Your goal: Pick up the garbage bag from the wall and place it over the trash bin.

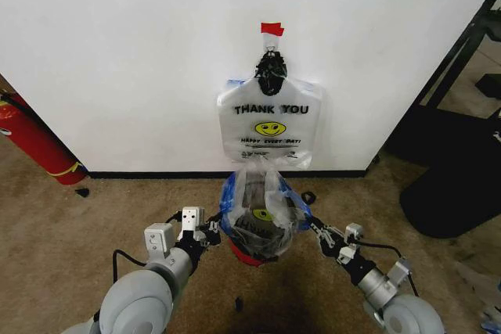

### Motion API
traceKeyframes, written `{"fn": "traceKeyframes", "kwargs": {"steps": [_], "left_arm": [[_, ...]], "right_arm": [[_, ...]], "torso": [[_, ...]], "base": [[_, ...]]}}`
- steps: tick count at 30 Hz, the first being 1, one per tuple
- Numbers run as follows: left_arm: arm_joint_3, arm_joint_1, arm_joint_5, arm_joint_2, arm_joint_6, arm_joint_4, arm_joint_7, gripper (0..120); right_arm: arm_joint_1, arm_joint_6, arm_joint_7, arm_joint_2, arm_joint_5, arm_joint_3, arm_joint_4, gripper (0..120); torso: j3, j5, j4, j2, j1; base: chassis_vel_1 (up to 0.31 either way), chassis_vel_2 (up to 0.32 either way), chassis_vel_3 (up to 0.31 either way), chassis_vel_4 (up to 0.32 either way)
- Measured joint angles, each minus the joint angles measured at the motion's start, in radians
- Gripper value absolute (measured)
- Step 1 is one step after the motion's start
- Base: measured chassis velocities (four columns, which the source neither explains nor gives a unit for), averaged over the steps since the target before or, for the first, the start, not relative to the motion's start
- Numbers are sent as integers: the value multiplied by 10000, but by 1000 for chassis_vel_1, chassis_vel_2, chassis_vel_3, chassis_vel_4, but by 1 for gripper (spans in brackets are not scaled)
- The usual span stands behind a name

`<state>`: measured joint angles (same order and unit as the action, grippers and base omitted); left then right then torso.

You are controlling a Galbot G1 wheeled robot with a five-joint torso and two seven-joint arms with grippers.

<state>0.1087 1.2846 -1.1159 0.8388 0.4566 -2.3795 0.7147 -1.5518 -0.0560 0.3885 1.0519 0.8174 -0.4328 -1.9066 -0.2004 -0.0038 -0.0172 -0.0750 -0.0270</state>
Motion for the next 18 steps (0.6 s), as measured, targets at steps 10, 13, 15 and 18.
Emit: {"fn": "traceKeyframes", "kwargs": {"steps": [10,13,15,18], "left_arm": [[203,8,-616,-114,209,281,191,0],[186,45,-672,-169,266,367,202,0],[181,33,-674,-172,270,439,202,0],[160,-51,-698,-159,273,618,203,0]], "right_arm": [[-182,-205,-1,244,-195,-179,532,0],[-136,-253,12,331,-305,-140,771,0],[-105,-262,11,355,-333,-110,849,0],[-3,-270,0,416,-384,-26,1013,0]], "torso": [[0,0,0,0,0],[0,0,0,0,0],[0,0,0,0,0],[0,0,0,0,0]], "base": [[0,0,0,0],[0,0,0,0],[0,0,0,0],[0,0,0,0]]}}
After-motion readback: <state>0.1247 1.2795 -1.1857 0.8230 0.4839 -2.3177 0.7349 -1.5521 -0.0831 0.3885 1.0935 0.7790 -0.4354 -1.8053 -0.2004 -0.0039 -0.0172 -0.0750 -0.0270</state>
